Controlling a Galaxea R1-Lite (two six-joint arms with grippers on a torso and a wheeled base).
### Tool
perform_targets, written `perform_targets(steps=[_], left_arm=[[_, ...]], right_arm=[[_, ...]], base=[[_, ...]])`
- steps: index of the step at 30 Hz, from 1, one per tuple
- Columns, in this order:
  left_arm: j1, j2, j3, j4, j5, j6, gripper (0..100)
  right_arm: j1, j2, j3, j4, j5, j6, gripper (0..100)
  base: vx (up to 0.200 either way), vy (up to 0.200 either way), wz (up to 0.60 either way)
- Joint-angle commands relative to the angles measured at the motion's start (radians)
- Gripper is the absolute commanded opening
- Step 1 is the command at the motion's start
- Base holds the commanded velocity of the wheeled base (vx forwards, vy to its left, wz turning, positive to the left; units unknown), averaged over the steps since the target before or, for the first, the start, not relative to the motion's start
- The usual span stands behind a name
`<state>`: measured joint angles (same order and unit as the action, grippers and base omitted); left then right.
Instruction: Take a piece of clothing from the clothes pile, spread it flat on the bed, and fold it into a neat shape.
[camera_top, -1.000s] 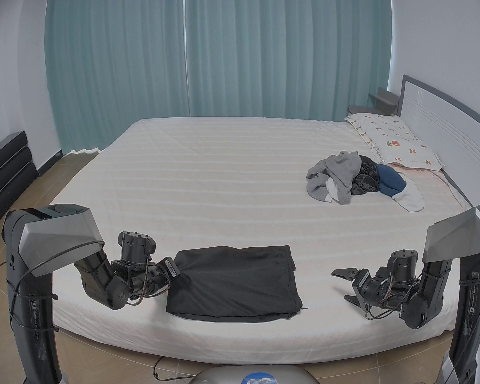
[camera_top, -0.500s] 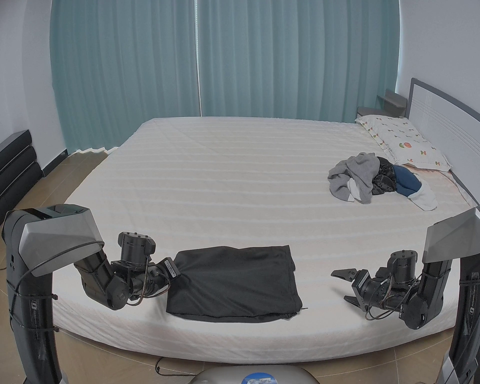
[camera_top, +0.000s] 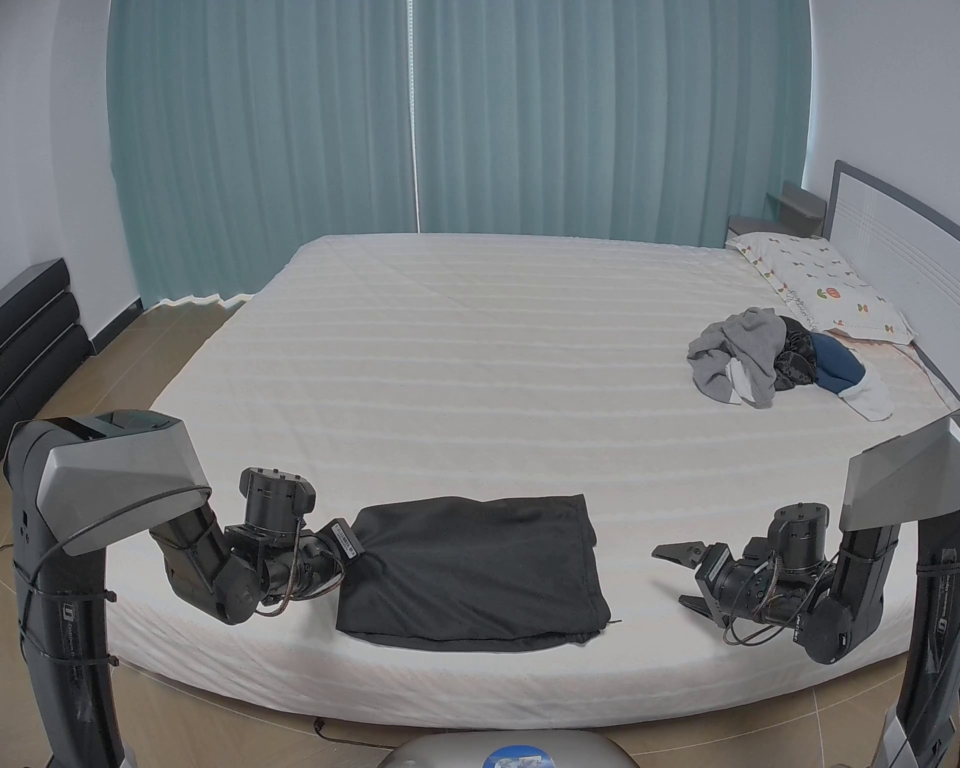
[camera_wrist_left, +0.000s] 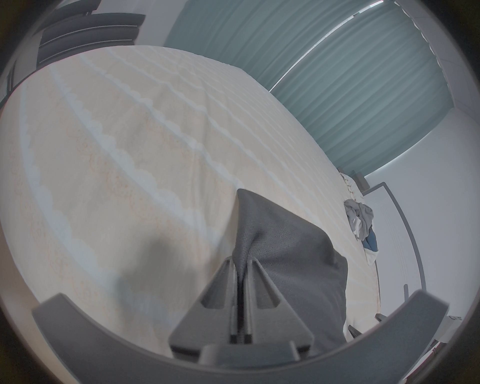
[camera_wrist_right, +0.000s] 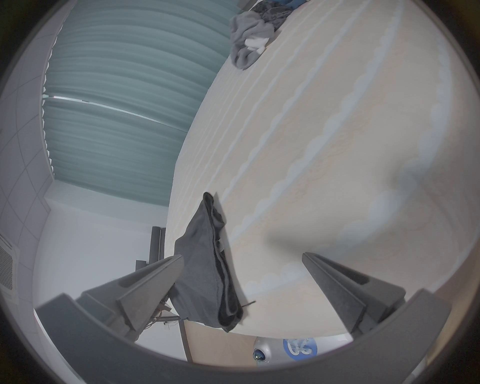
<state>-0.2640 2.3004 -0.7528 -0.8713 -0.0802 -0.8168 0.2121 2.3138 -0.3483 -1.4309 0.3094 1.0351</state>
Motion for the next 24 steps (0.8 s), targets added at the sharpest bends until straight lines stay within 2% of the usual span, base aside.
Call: perform_targets(steps=[1,2,3,24], left_arm=[[-0.003,-0.01,0.006,0.003,-0.003,-0.004,0],[-0.003,-0.01,0.006,0.003,-0.003,-0.004,0],[-0.015,-0.01,0.016,0.0,-0.001,-0.004,100],[0.006,-0.027,0.021,-0.002,0.007,-0.028,100]], right_arm=[[0.006,0.002,0.006,-0.005,-0.001,0.0,100],[0.006,0.002,0.006,-0.005,-0.001,0.0,100],[0.012,-0.004,0.015,-0.005,0.001,0.0,100],[0.056,-0.004,0.054,-0.043,-0.003,0.0,100]], base=[[0.0,0.0,0.0],[0.0,0.0,0.0],[0.0,0.0,0.0],[0.0,0.0,0.0]])
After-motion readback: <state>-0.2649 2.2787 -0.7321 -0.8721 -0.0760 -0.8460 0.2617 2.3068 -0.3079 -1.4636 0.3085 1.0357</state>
